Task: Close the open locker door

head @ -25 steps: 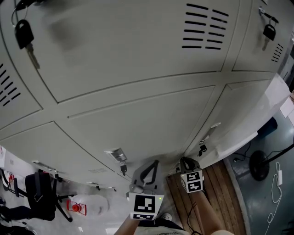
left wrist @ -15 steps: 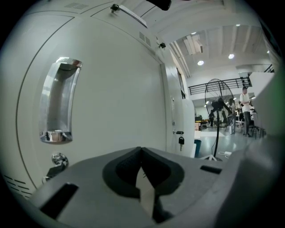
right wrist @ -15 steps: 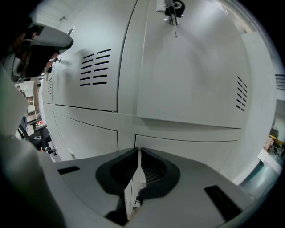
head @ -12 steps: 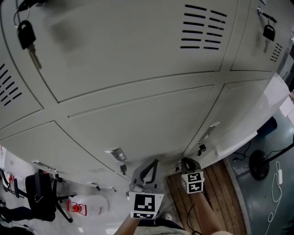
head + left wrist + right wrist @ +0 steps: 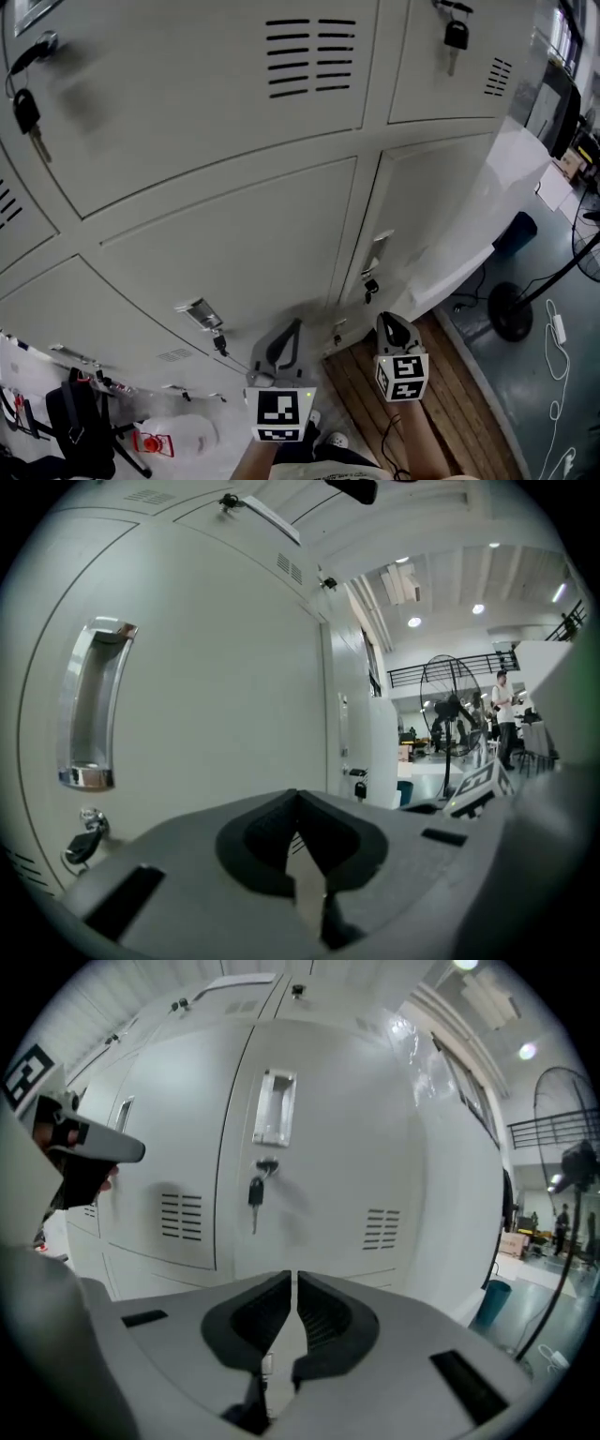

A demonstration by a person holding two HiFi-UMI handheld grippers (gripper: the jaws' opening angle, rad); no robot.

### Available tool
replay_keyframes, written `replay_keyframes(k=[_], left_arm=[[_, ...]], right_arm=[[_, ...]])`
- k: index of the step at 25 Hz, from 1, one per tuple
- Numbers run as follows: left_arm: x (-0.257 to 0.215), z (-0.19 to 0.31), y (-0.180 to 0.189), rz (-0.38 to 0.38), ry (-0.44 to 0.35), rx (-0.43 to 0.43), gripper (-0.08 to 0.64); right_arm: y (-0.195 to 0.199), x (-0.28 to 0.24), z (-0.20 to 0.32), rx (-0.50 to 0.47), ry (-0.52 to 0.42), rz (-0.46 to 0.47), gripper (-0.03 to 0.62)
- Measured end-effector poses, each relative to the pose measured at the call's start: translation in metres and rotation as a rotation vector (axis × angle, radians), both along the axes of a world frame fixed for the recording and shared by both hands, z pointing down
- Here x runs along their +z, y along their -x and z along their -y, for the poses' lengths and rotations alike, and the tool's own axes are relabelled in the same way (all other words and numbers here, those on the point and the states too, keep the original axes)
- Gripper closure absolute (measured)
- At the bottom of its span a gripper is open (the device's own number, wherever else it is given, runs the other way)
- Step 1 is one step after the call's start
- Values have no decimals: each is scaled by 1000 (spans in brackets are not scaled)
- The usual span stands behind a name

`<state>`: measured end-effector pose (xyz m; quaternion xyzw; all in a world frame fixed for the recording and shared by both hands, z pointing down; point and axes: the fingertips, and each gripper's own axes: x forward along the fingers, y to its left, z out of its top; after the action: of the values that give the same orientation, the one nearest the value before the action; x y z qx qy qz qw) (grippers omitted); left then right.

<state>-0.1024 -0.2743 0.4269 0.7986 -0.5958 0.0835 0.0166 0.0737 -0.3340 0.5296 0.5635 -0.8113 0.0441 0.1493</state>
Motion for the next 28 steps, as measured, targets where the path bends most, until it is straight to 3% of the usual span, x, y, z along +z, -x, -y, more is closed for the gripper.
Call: replay_keyframes(k=[10, 18, 28], left_arm=[[-27, -5, -36, -14, -66, 54, 558], [-43, -10, -55, -49, -88, 74, 558], [-53, -16, -68, -60, -107, 97, 558]], right_arm=[[-50, -94, -45, 140, -179, 47, 557], [-75, -126, -76, 216, -237, 119, 557], [-94, -140, -95, 267, -265, 143, 558]])
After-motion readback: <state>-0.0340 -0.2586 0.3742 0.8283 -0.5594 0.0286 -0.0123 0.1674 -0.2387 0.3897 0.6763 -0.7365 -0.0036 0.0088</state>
